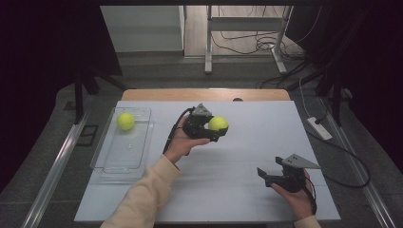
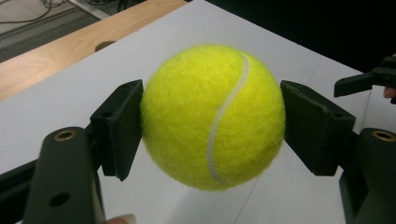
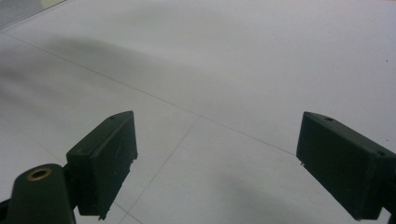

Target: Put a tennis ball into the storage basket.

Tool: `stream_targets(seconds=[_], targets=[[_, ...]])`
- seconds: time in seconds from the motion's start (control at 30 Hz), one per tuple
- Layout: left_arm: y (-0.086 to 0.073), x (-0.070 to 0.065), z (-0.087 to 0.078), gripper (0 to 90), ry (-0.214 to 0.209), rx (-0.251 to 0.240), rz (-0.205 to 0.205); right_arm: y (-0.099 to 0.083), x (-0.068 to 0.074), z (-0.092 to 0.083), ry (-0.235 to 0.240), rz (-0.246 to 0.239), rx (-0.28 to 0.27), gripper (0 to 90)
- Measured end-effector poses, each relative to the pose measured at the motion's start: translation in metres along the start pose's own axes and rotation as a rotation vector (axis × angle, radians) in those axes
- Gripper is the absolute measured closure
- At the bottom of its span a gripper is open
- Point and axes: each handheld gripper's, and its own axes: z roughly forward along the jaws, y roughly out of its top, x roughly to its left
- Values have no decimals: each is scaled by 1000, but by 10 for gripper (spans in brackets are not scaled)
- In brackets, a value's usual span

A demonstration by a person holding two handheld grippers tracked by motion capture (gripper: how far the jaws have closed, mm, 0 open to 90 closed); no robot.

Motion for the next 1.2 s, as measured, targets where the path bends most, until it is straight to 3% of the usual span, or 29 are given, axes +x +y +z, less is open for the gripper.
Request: stream_targets(seconds=[0.47, 0.83, 1.2], targets=[[-16, 6, -18, 271, 44, -14, 0, 0, 1, 0, -6, 1, 2, 126], [-20, 5, -30, 271, 49, -26, 4, 0, 1, 0, -11, 0, 2, 126], [-29, 8, -43, 270, 60, -40, -23, 0, 1, 1, -13, -1, 7, 126]])
